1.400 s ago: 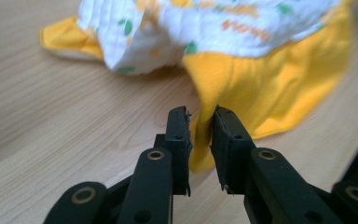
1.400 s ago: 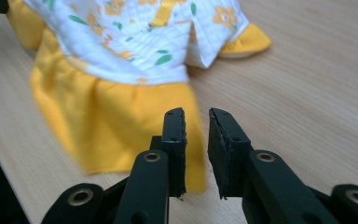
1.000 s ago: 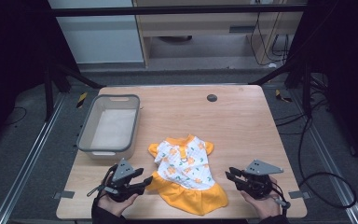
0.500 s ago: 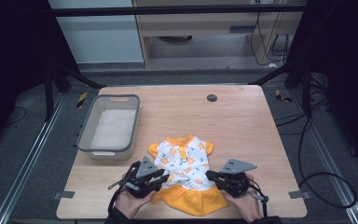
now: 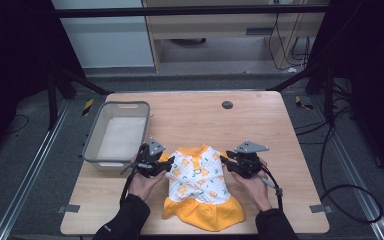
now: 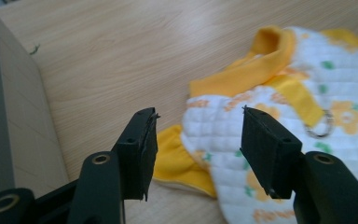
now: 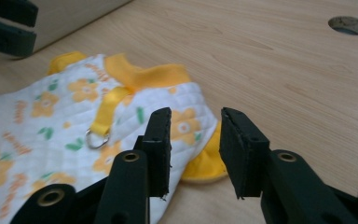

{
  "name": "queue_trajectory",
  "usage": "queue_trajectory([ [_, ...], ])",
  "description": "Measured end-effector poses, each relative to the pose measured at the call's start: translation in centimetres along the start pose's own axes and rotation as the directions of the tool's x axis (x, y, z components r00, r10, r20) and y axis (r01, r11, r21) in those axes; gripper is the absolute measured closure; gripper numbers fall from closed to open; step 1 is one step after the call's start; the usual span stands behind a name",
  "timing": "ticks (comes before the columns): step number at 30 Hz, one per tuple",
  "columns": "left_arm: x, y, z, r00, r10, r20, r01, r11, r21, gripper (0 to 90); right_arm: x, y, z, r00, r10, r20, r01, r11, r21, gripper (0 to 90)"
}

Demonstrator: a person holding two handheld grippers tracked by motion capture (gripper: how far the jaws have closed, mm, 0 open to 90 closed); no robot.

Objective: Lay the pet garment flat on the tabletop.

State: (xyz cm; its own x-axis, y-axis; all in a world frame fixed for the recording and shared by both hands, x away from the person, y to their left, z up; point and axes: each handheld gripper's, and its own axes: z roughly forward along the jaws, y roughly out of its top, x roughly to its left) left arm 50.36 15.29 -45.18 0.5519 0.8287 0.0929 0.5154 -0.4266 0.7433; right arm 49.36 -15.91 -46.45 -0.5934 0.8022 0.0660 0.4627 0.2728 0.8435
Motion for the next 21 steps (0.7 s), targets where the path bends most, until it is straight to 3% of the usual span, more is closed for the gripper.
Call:
queue_trajectory([
  [4,0.6,0.2,2.4,0.9994,0.001,-0.034,0.002,0.9975,0.071,45.3,-1.5,0.1,2.8,0.9992,0.033,0.024,-0.034,0.998,0.055,57.7],
  [9,0.8,-0.4,4.5,0.9995,-0.024,-0.020,0.027,0.9905,0.135,45.7,-2.7,-0.9,5.0,0.9972,0.075,-0.002,-0.074,0.991,0.111,52.5],
  [13,0.6,-0.6,4.9,0.9989,-0.047,-0.009,0.047,0.9902,0.131,51.7,-2.7,-1.1,5.4,0.9984,0.056,-0.003,-0.055,0.991,0.119,53.6],
  [18,0.8,-0.8,5.0,0.9964,-0.085,0.005,0.083,0.9883,0.127,55.6,-1.8,-0.9,5.6,1.0000,0.002,0.001,-0.002,0.990,0.142,69.9],
  [21,0.5,-0.8,4.9,0.9959,-0.090,0.002,0.089,0.9878,0.128,61.4,-1.4,-0.9,5.6,0.9999,0.008,-0.010,-0.007,0.989,0.150,81.5],
])
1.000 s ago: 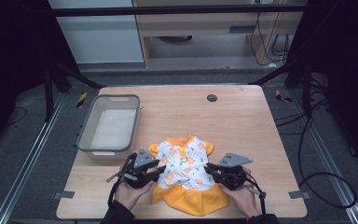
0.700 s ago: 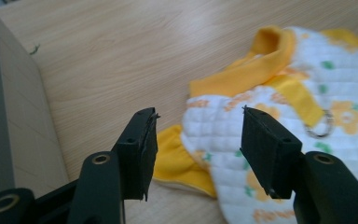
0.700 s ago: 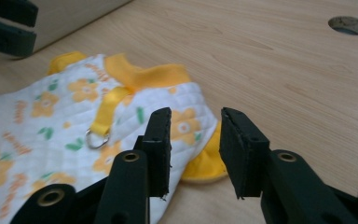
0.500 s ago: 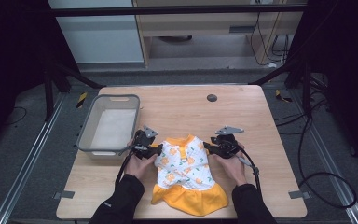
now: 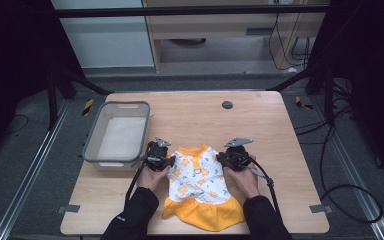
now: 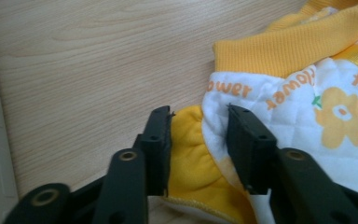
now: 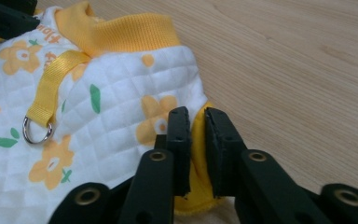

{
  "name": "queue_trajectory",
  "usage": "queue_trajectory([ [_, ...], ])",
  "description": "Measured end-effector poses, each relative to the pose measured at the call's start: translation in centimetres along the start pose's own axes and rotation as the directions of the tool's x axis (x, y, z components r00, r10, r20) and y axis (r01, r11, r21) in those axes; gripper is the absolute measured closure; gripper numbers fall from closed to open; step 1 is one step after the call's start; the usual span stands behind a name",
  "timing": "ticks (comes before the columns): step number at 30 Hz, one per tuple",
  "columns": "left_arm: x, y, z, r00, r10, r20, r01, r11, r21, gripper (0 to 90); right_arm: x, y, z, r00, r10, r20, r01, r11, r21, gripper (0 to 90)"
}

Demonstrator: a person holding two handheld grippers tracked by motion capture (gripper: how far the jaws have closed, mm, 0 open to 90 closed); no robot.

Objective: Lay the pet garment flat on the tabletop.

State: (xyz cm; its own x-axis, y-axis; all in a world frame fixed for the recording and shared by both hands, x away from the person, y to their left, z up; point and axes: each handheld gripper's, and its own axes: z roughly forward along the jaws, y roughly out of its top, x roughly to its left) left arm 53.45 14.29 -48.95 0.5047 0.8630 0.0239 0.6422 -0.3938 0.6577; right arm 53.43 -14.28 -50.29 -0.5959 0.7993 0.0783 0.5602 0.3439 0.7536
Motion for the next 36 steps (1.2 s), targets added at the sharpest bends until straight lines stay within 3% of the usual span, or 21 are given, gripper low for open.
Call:
queue_trajectory([
  [4,-0.5,0.0,0.0,0.9998,0.019,0.003,-0.019,0.9998,-0.010,77.3,0.3,0.1,-0.1,1.0000,-0.006,0.000,0.006,1.000,0.000,84.8],
  [7,-0.4,0.0,-0.4,0.9991,0.036,0.022,-0.036,0.9992,-0.017,83.0,0.4,0.1,-0.8,1.0000,-0.006,0.003,0.006,1.000,-0.022,85.3],
  [10,-0.2,0.3,-1.6,0.9987,0.026,0.044,-0.022,0.9958,-0.089,84.9,0.4,0.4,-2.2,0.9999,-0.015,-0.002,0.015,0.996,-0.087,85.5],
  [13,-0.6,1.5,-3.6,0.9979,0.042,0.049,-0.032,0.9812,-0.190,84.9,0.4,0.9,-3.9,0.9998,-0.020,0.005,0.021,0.987,-0.158,85.6],
  [15,-1.1,2.8,-5.1,0.9963,0.081,0.031,-0.070,0.9651,-0.252,84.9,0.2,1.6,-5.3,0.9992,-0.027,0.029,0.032,0.977,-0.209,85.6],
  [18,-1.6,4.9,-6.1,0.9942,0.108,-0.006,-0.104,0.9445,-0.311,84.7,-0.2,2.5,-6.5,0.9969,-0.017,0.077,0.038,0.960,-0.276,85.4],
  [20,-1.5,6.3,-6.1,0.9927,0.117,-0.030,-0.120,0.9362,-0.330,84.3,-0.6,3.2,-7.1,0.9916,0.013,0.129,0.029,0.947,-0.321,85.1],
  [22,-1.1,7.5,-5.4,0.9954,0.094,-0.021,-0.095,0.9392,-0.330,83.1,-1.1,3.9,-7.1,0.9815,0.031,0.189,0.035,0.941,-0.337,84.2],
  [23,-1.0,7.9,-4.9,0.9967,0.077,-0.024,-0.081,0.9412,-0.328,81.3,-1.4,4.2,-6.9,0.9750,0.034,0.220,0.042,0.943,-0.331,83.3],
  [26,-0.6,8.6,-3.8,0.9978,0.037,-0.054,-0.052,0.9532,-0.298,64.4,-1.9,4.9,-6.1,0.9590,0.029,0.282,0.052,0.960,-0.275,75.3],
  [27,-0.5,8.6,-3.8,0.9982,0.031,-0.051,-0.045,0.9540,-0.296,57.6,-2.0,5.0,-6.0,0.9583,0.033,0.284,0.045,0.963,-0.265,71.4],
  [29,-0.2,8.2,-4.3,0.9998,0.014,-0.017,-0.018,0.9516,-0.307,52.3,-2.0,5.0,-6.3,0.9627,0.045,0.267,0.033,0.959,-0.282,66.3],
  [32,0.1,7.5,-5.5,0.9998,0.019,-0.006,-0.020,0.9492,-0.314,48.9,-1.8,4.8,-7.1,0.9711,0.018,0.238,0.050,0.960,-0.275,63.3],
  [36,0.2,6.2,-7.5,0.9990,0.036,0.029,-0.025,0.9537,-0.300,44.4,-1.2,3.9,-9.0,0.9793,-0.007,0.202,0.064,0.958,-0.279,60.9],
])
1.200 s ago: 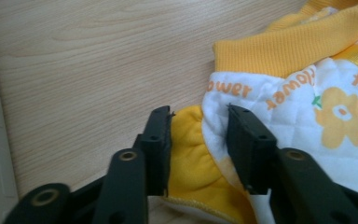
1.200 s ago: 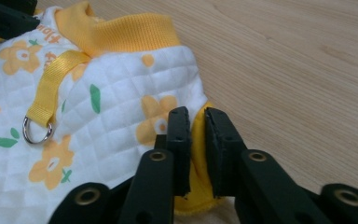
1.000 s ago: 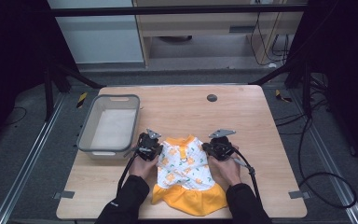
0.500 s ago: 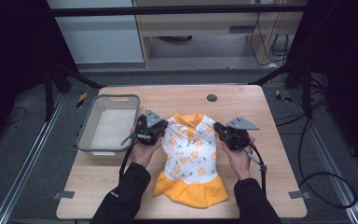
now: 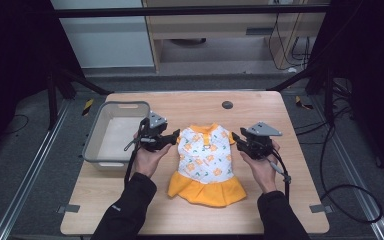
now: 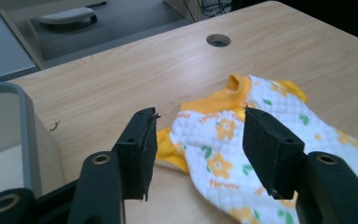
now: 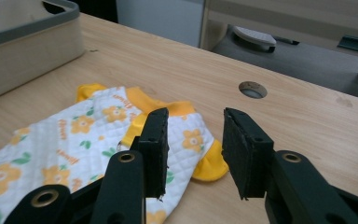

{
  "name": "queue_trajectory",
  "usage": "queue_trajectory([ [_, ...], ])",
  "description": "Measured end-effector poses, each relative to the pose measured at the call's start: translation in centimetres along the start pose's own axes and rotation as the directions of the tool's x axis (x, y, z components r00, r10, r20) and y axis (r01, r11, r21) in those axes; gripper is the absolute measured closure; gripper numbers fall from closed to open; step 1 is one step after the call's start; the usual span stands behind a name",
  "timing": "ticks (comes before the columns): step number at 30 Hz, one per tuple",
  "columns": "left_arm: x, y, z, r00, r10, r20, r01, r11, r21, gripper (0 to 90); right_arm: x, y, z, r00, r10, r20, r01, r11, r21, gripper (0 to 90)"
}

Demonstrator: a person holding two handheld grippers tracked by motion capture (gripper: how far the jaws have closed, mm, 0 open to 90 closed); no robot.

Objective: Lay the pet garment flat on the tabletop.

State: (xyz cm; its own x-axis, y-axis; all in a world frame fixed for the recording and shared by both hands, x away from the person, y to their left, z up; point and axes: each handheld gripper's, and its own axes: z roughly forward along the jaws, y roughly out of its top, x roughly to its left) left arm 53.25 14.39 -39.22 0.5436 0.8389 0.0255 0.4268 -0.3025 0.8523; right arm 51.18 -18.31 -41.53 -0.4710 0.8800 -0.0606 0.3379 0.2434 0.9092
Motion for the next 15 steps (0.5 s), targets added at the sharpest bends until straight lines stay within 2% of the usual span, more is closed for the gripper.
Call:
queue_trajectory([
  [5,-0.8,-1.8,-2.8,0.9981,0.012,0.060,-0.014,0.9998,0.018,41.0,0.3,-0.7,-2.5,0.9991,0.008,-0.043,-0.007,1.000,0.016,56.7],
  [8,-1.2,-3.8,-4.3,0.9963,0.029,0.081,-0.033,0.9986,0.041,40.8,0.7,-1.3,-3.9,0.9963,0.018,-0.084,-0.016,1.000,0.022,55.5],
  [12,-1.6,-6.4,-5.4,0.9931,0.034,0.112,-0.042,0.9967,0.069,41.2,1.4,-2.5,-5.5,0.9936,0.024,-0.111,-0.019,0.999,0.039,53.7],
  [15,-1.9,-7.8,-5.8,0.9920,0.019,0.125,-0.030,0.9961,0.083,41.4,1.9,-4.0,-6.5,0.9886,0.042,-0.144,-0.034,0.998,0.059,52.9],
])
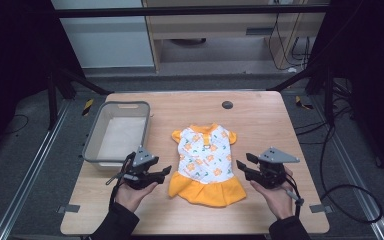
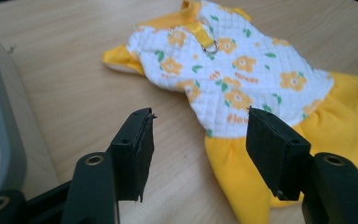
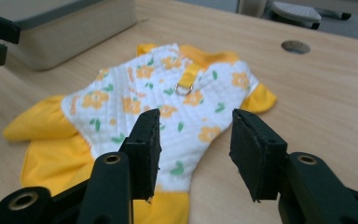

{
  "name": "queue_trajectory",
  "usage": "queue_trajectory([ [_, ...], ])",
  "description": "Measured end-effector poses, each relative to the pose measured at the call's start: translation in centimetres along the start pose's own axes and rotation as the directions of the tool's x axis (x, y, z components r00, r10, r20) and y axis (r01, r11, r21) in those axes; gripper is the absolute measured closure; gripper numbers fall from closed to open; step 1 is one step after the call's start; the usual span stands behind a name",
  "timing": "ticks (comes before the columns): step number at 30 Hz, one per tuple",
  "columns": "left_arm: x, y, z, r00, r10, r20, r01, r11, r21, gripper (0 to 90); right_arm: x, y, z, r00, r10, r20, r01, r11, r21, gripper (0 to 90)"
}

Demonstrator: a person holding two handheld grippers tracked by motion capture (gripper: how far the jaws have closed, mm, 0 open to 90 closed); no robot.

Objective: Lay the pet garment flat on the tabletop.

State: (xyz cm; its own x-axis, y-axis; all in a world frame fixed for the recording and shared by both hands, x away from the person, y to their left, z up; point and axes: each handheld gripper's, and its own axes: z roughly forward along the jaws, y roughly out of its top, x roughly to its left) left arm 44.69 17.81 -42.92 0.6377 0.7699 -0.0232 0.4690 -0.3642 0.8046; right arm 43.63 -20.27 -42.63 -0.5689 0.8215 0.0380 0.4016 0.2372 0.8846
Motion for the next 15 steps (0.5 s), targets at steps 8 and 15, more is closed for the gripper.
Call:
queue_trajectory([
  [8,-0.8,-2.6,0.0,0.9996,-0.022,0.020,0.021,0.9989,0.041,42.0,0.3,-3.5,-0.9,0.9986,0.044,-0.028,-0.042,0.996,0.078,50.7],
  [15,-2.0,-3.8,1.1,0.9993,0.015,0.033,-0.019,0.9948,0.100,44.3,1.0,-6.1,-0.8,0.9991,0.027,-0.031,-0.021,0.985,0.168,51.1],
])
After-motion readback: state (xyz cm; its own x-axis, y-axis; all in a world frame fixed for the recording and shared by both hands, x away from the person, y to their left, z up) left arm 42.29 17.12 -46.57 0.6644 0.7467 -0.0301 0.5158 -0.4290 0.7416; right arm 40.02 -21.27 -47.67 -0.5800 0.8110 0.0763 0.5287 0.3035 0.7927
